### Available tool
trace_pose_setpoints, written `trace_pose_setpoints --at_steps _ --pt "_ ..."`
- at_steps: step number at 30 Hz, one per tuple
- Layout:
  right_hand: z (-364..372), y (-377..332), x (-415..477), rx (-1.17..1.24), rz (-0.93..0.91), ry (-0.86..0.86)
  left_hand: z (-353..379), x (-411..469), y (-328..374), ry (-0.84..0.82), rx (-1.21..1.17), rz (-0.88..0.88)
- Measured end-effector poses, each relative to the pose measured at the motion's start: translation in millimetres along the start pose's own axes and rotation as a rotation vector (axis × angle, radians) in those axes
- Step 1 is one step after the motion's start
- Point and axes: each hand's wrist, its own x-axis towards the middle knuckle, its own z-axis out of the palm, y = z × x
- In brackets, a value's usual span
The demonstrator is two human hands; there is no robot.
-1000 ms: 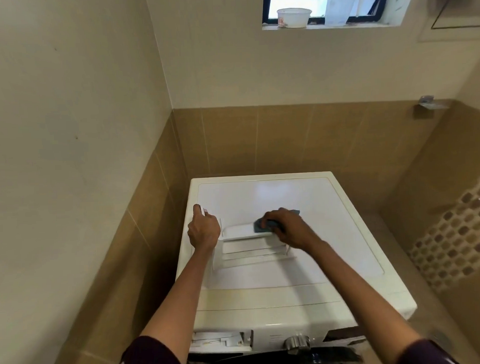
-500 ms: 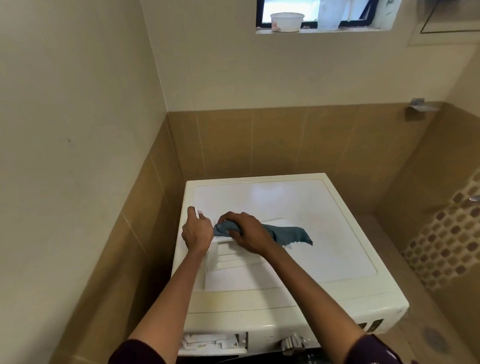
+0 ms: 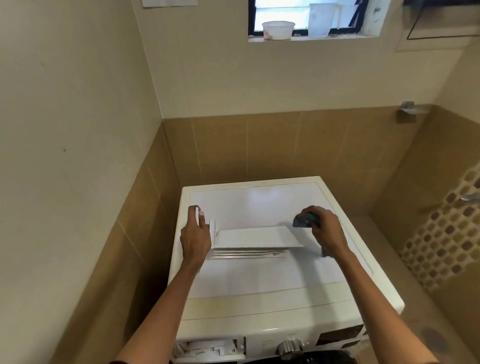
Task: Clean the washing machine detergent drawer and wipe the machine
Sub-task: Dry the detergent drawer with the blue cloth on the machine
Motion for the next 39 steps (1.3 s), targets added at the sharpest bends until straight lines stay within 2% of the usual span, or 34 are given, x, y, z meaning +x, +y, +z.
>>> trace_pose_setpoints --at_steps 1,3,6,8,10,15,20,23,30,33,37,39 --pt "1 -11 0 0.054 -0.03 0.065 0 -2 -2 0.011 -0.019 0.042" --pt "7 -38 0 0.148 -0.11 0.063 2 -6 -5 0.01 -0.059 0.097" --pt "31 -78 -2 0.23 -0.218 -0.132 2 -15 -16 -0.056 -0.092 0.181" --pt "58 -91 -8 0.182 -0.283 -0.259 0 -23 -27 -0.097 -0.106 0.215" --pt "84 -96 -18 0.147 -0.301 -0.3 0 -30 -39 -0.109 -0.125 0.216" --pt "120 -93 -42 0.173 -0.325 -0.259 -4 -33 -49 -0.133 -0.116 0.145" --pt "120 -60 -48 0.14 -0.313 -0.287 -6 -42 -63 -0.311 -0.114 0.168" --pt "114 -40 -54 0.124 -0.264 -0.281 -3 -55 -66 -0.348 -0.125 0.176" --pt "79 9 -56 0.04 -0.136 -0.207 -2 -65 -75 -0.324 -0.155 0.143" --pt "74 1 -51 -0.035 -0.053 -0.233 -4 -67 -71 -0.318 -0.206 0.117" --pt "97 -43 -51 0.013 -0.182 -0.337 -3 -58 -55 -0.286 -0.263 -0.036" --pt "116 -68 -54 0.053 -0.257 -0.384 -3 -47 -41 -0.31 -0.167 -0.168"
